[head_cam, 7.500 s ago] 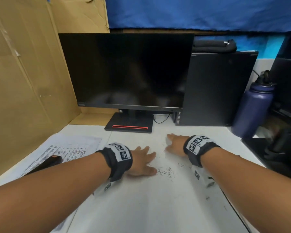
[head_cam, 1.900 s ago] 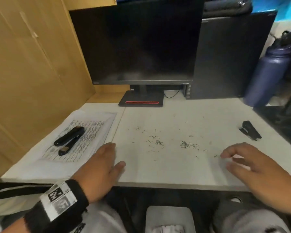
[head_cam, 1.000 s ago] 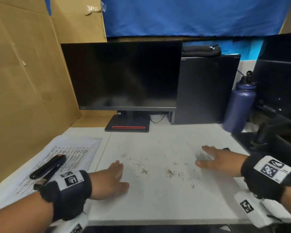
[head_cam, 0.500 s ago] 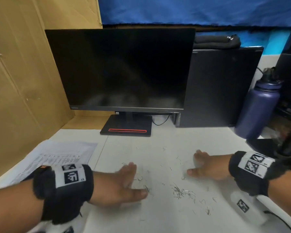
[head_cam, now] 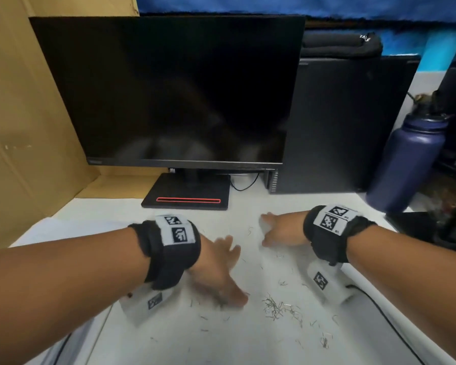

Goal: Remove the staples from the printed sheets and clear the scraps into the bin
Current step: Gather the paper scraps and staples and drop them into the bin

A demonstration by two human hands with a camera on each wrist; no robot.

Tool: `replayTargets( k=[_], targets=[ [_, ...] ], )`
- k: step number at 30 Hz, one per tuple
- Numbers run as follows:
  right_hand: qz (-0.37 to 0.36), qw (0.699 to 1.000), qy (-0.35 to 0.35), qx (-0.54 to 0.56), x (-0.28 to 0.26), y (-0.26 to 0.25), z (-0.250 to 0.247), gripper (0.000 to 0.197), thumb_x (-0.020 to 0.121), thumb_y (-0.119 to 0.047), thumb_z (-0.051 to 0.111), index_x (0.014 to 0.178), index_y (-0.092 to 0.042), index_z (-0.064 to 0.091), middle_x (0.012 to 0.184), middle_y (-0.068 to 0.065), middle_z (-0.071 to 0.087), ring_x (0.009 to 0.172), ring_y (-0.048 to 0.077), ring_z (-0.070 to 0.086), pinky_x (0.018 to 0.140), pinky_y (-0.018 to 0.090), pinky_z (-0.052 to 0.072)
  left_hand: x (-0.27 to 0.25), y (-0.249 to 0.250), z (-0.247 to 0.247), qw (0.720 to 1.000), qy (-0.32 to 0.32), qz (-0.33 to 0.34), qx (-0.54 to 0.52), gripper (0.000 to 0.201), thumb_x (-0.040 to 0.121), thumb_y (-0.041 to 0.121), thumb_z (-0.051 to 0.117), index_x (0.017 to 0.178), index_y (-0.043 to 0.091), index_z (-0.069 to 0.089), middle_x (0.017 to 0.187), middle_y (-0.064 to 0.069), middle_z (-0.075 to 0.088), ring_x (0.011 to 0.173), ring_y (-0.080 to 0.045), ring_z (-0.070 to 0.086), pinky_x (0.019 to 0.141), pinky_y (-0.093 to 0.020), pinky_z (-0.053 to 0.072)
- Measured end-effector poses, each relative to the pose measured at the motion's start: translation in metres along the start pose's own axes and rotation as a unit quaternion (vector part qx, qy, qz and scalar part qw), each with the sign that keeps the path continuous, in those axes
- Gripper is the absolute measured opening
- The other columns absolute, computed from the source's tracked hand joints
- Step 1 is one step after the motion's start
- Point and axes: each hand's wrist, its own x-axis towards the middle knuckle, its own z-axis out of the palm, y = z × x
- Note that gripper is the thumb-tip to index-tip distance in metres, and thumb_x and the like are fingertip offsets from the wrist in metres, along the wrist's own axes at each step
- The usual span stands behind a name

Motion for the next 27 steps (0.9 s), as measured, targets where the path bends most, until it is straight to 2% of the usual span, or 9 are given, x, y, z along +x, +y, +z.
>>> replayTargets(
  k=[3,5,9,13,18,20,22,25,27],
  targets=[
    [-0.055,0.995,-0.035,0.071,-0.001,-0.016,0.009,0.074,0.096,-0.028,0.057,0.157,-0.016,0.018,0.166,0.002,0.01,0.151,0.027,0.016,0.12,0.041,0.022,-0.027,-0.009,0.01,0.998,-0.045,0.043,-0.016,0.105,0.088,0.069,0.056,0.158,0.038,-0.017,0.167,0.02,-0.009,0.155,-0.008,0.01,0.114,-0.022,0.016],
    [-0.095,0.993,-0.06,0.032,-0.012,-0.024,0.024,0.081,0.095,-0.031,0.059,0.159,-0.019,0.011,0.166,-0.004,-0.005,0.153,0.018,-0.001,0.122,0.036,0.014,-0.042,-0.021,0.01,0.996,-0.048,0.057,-0.044,0.099,0.085,0.067,0.06,0.159,0.041,-0.001,0.168,0.016,0.015,0.151,-0.014,0.029,0.121,-0.034,0.028],
    [-0.162,0.98,-0.11,0.04,-0.051,-0.014,0.042,0.076,0.095,-0.031,0.059,0.158,-0.032,0.017,0.162,-0.023,0.002,0.151,0.001,0.002,0.123,0.028,0.003,-0.043,-0.036,-0.004,0.997,0.073,0.024,-0.032,0.075,0.098,0.041,0.056,0.161,0.035,0.016,0.166,0.015,0.023,0.151,-0.011,0.027,0.123,-0.031,0.024],
    [-0.058,0.995,-0.014,0.078,-0.062,0.026,0.015,0.071,0.096,-0.026,0.056,0.158,-0.029,0.021,0.165,-0.015,0.006,0.151,0.009,0.015,0.123,0.029,0.013,-0.009,-0.039,-0.023,0.996,0.067,-0.066,-0.003,0.085,0.093,0.058,0.054,0.16,0.023,0.017,0.161,0.001,0.035,0.136,-0.025,0.048,0.111,-0.038,0.042],
    [0.084,0.996,0.031,-0.027,-0.054,0.053,0.008,0.071,0.091,-0.049,0.056,0.151,-0.019,0.031,0.154,0.003,0.039,0.135,0.024,0.043,0.11,0.034,0.036,0.012,-0.01,-0.02,0.992,0.05,-0.116,-0.006,0.105,0.088,0.075,0.047,0.162,0.023,-0.006,0.17,-0.009,0.006,0.153,-0.033,0.02,0.12,-0.042,0.024],
    [0.052,0.998,0.022,-0.02,-0.052,0.046,0.022,0.08,0.089,-0.052,0.054,0.152,-0.011,0.026,0.159,0.007,0.029,0.141,0.026,0.036,0.114,0.038,0.033,0.008,0.01,-0.004,0.996,0.072,-0.053,0.021,0.103,0.091,0.07,0.048,0.162,0.021,-0.009,0.17,-0.009,-0.01,0.156,-0.032,0.003,0.123,-0.045,0.015],
    [-0.012,1.0,0.009,-0.023,-0.054,0.034,0.038,0.093,0.092,-0.055,0.049,0.157,-0.005,0.005,0.167,0.008,0.002,0.153,0.024,0.012,0.122,0.039,0.018,0.0,0.02,0.013,0.996,0.067,0.027,0.05,0.1,0.094,0.065,0.048,0.161,0.023,-0.013,0.168,-0.003,-0.022,0.156,-0.024,-0.012,0.124,-0.047,0.006],
    [-0.117,0.991,-0.047,-0.04,-0.071,0.026,0.064,0.096,0.094,-0.063,0.043,0.157,-0.018,-0.013,0.16,-0.009,-0.022,0.15,0.012,-0.014,0.124,0.032,-0.002,-0.015,0.007,0.035,0.993,0.027,0.093,0.071,0.093,0.095,0.066,0.042,0.16,0.03,-0.015,0.165,0.013,-0.026,0.154,-0.01,-0.018,0.127,-0.046,0.003],
    [-0.159,0.982,-0.096,-0.037,-0.089,0.03,0.073,0.096,0.09,-0.069,0.043,0.157,-0.023,-0.009,0.155,-0.021,-0.02,0.148,0.004,-0.016,0.122,0.029,-0.006,-0.03,-0.01,0.046,0.993,0.005,0.107,0.045,0.088,0.093,0.062,0.043,0.16,0.036,-0.01,0.164,0.021,-0.022,0.153,-0.003,-0.015,0.127,-0.04,0.003]
  ],
)
